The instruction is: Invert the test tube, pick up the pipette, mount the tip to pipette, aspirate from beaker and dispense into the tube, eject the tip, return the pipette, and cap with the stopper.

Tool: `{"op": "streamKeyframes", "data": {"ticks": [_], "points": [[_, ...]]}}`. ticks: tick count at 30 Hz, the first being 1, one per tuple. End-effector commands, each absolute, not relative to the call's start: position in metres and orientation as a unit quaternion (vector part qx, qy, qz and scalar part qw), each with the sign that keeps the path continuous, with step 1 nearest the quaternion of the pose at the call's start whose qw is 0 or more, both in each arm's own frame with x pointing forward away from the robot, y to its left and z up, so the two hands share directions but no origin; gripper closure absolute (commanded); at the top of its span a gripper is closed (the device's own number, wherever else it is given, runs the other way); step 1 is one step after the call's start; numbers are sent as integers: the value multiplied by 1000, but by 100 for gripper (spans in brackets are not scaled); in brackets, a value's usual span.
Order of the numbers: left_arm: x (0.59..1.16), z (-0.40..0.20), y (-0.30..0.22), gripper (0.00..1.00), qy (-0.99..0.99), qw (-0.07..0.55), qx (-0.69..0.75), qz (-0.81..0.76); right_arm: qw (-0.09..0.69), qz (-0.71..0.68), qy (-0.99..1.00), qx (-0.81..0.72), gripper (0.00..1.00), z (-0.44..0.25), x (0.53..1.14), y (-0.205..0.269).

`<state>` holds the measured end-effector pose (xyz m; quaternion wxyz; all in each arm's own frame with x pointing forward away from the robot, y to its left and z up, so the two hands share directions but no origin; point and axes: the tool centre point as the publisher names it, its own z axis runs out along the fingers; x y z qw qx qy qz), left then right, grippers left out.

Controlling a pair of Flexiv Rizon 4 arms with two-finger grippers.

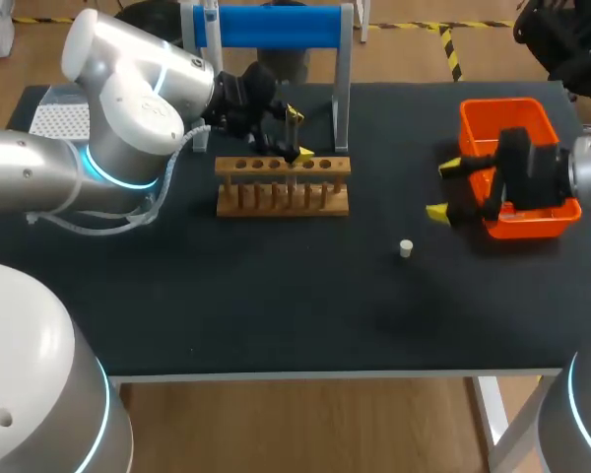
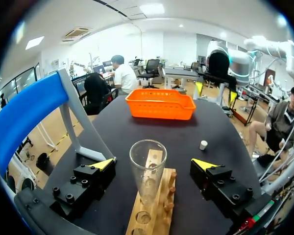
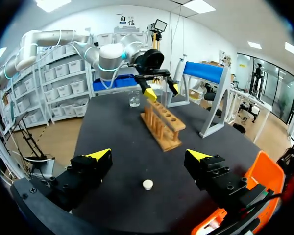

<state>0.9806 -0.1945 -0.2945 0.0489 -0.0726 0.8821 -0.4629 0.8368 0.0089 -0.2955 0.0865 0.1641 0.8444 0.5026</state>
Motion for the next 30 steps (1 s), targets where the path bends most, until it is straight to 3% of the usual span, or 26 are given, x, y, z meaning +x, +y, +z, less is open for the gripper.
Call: {"op": "streamKeyframes", "data": {"ticks": [1,30], "points": [[981,-294,-194,0,883,48,-72,-462,100,499,844,169,0,-320,821,19],[981,-294,-194,0,883,48,-72,-462,108,464,847,235,0,-405,830,33]]}}
